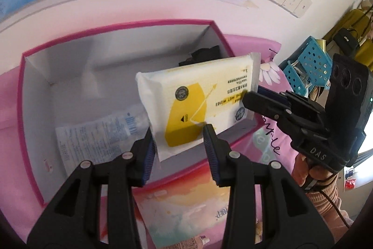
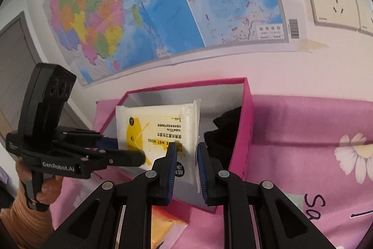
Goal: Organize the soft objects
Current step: 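Lower the wet-wipe pack into the pink box and open the left gripper, then grasp the green plush toy with the left gripper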
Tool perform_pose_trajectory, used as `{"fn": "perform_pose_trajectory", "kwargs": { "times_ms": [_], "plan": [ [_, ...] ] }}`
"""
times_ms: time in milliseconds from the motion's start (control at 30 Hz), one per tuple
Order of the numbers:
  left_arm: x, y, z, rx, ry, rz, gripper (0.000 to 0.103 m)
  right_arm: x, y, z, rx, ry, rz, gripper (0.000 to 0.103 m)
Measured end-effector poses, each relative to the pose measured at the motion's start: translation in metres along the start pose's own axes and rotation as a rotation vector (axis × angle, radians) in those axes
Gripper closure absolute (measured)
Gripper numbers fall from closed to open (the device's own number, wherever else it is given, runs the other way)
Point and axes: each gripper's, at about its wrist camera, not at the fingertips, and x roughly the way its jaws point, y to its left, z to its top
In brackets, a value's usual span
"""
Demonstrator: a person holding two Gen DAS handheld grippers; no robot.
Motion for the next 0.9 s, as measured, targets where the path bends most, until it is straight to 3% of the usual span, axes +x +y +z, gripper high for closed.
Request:
{"fn": "perform_pose_trajectory", "kwargs": {
  "times_ms": [167, 267, 467, 700, 900],
  "plan": [
    [0.014, 0.005, -0.001, -0.015, 0.030, 0.071, 0.059, -0.001, 0.004, -0.004, -0.018, 0.015, -0.078, 0.082],
    [0.010, 0.009, -0.004, -0.021, 0.027, 0.069, 0.056, -0.009, 0.012, -0.006, -0.041, -0.009, -0.128, 0.071],
    [-0.027, 0.001, -0.026, 0.049, -0.063, 0.095, 0.056, -0.032, 0.030, -0.019, -0.098, -0.034, -0.098, 0.067],
    [-0.087, -0.018, -0.073, 0.113, -0.190, 0.057, 0.056, -0.067, 0.055, -0.046, -0.131, -0.043, 0.060, 0.055],
    [-0.111, -0.016, -0.124, 0.091, -0.221, 0.042, 0.055, -0.075, 0.085, -0.079, -0.148, 0.032, 0.250, 0.048]
  ]
}}
